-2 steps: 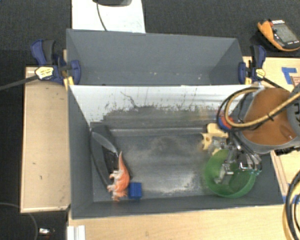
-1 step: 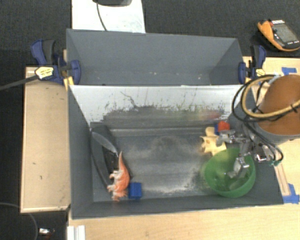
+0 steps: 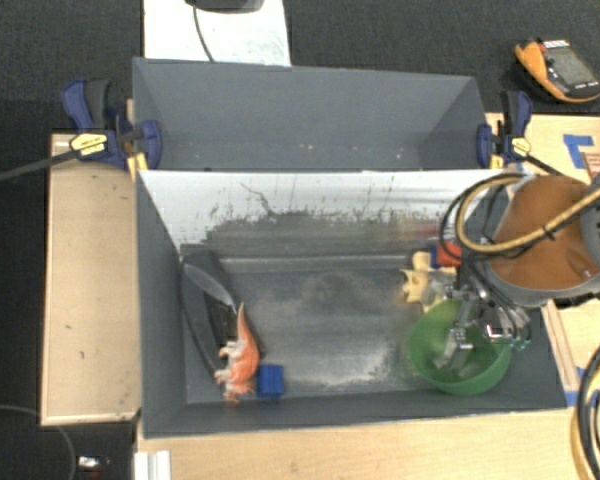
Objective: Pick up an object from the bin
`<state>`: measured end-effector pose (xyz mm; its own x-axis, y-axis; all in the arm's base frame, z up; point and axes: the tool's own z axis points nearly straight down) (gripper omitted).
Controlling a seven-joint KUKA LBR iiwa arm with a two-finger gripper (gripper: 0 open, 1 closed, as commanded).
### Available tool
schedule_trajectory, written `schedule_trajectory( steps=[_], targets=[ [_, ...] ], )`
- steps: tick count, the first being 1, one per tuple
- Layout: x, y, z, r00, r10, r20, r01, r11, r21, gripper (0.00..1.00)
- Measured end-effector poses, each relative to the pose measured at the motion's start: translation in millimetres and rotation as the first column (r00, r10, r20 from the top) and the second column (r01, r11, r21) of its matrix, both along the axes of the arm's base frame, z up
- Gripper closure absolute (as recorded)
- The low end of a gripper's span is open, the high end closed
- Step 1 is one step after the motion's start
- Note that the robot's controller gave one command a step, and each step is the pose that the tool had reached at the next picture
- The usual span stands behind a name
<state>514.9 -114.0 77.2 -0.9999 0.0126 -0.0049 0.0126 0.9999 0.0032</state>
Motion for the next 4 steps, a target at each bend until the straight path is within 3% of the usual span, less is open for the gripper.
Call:
schedule_trajectory(
  steps=[1, 2, 4],
  targets=[
    [25.1, -23.3, -5.9, 0.937, 0.350, -0.002, -0.350, 0.937, 0.001, 0.00],
    [9.5, -6.1, -3.9, 0.997, 0.072, 0.005, -0.072, 0.997, -0.001, 1.00],
    [10.1, -5.9, -0.1, 0.997, 0.072, 0.009, -0.072, 0.997, -0.001, 1.00]
  ],
)
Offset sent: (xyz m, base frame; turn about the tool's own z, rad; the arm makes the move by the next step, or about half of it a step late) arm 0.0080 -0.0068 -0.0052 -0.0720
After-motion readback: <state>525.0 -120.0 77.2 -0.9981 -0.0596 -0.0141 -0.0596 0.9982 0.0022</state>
